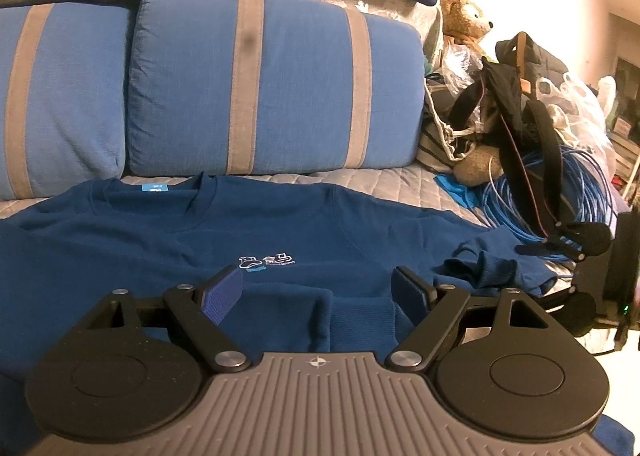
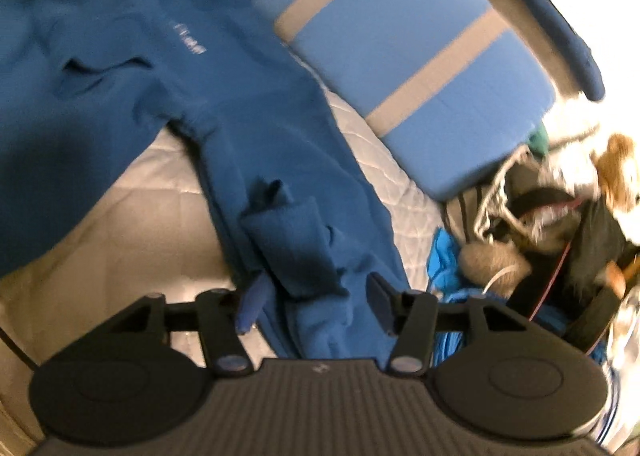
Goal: Fold clothes
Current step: 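Carry the gripped sleeve with the right tool across the sweatshirt body, then close the left tool on the sleeve cuff while the right tool opens to release it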
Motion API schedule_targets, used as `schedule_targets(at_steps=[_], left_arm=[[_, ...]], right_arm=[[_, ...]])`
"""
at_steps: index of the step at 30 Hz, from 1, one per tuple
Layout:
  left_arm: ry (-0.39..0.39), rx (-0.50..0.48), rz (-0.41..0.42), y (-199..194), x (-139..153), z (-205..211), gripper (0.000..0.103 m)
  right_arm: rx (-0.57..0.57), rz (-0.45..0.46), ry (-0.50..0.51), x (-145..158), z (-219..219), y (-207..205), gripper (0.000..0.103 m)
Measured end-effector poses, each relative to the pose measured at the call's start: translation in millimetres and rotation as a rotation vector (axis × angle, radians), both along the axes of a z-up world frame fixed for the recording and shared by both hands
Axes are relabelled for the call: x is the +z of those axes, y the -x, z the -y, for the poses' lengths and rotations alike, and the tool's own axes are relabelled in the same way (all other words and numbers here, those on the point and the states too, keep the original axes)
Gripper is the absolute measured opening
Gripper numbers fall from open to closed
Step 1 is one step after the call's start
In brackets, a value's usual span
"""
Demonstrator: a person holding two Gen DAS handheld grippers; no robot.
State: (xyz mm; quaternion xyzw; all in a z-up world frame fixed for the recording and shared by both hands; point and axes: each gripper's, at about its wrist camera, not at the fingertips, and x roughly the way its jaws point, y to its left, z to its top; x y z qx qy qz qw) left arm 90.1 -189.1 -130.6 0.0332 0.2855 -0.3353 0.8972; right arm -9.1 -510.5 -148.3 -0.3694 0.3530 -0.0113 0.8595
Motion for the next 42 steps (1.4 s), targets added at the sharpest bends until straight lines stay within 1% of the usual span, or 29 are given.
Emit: schedule_targets(at_steps=[2, 3, 4, 6, 7, 9, 12, 13, 14, 17, 20, 22, 28, 30, 32, 33, 36, 39, 42], left_arm=[[0.002, -0.001, -0.001, 0, 0, 0, 0.082], [0.003, -0.001, -0.002, 0, 0, 0, 0.082], [0.006, -0.001, -0.004, -1, 0, 0, 0.082], [0.015, -0.001, -0.009, 0, 1, -2, 0.082], [0.020, -0.002, -0.011, -1, 1, -2, 0.082], [0.031, -0.003, -0.015, -1, 1, -3, 0.082], [0.052, 0.000, -0.019, -1, 2, -5, 0.082], [0.059, 0.000, -0.024, -2, 2, -6, 0.082], [0.068, 0.003, -0.046, -4, 1, -7, 0.082], [0.099, 0.013, -0.139, -15, -1, -10, 0.082], [0.130, 0.024, -0.232, -26, -4, -14, 0.082], [0.169, 0.033, -0.336, -35, -4, -17, 0.082], [0.438, 0.040, -0.699, -65, -5, -27, 0.082], [0.530, 0.060, -0.799, -72, -9, -26, 0.082], [0.612, 0.069, -0.879, -80, -15, -23, 0.082], [0.646, 0.068, -0.911, -83, -19, -20, 0.081], [0.686, 0.062, -0.982, -92, -32, -6, 0.081], [0.704, 0.083, -1.047, -94, -48, 6, 0.081], [0.719, 0.108, -1.110, -95, -64, 17, 0.080]], right_arm=[[0.014, -0.022, 0.025, -4, -3, -4, 0.059], [0.018, -0.029, 0.032, -5, -4, -5, 0.053], [0.019, -0.023, 0.036, -4, -5, -5, 0.034], [0.021, -0.011, 0.043, -1, -7, -5, 0.022], [0.022, -0.005, 0.047, 1, -8, -6, 0.018], [0.024, 0.008, 0.054, 4, -10, -6, 0.015], [0.033, 0.041, 0.067, 11, -17, -4, 0.013], [0.038, 0.054, 0.065, 14, -20, -4, 0.013], [0.041, 0.065, 0.059, 18, -24, -4, 0.013], [0.052, 0.097, 0.035, 29, -37, -4, 0.013], [0.058, 0.116, -0.022, 41, -48, -7, 0.012], [0.064, 0.125, -0.062, 47, -55, -9, 0.012], [0.085, 0.135, -0.211, 61, -70, -14, 0.012], [0.088, 0.142, -0.245, 64, -74, -16, 0.012], [0.091, 0.150, -0.265, 68, -77, -16, 0.012], [0.092, 0.155, -0.271, 69, -79, -16, 0.012], [0.093, 0.171, -0.280, 71, -85, -16, 0.012], [0.093, 0.187, -0.284, 71, -88, -14, 0.012], [0.104, 0.206, -0.263, 68, -94, -10, 0.013]])
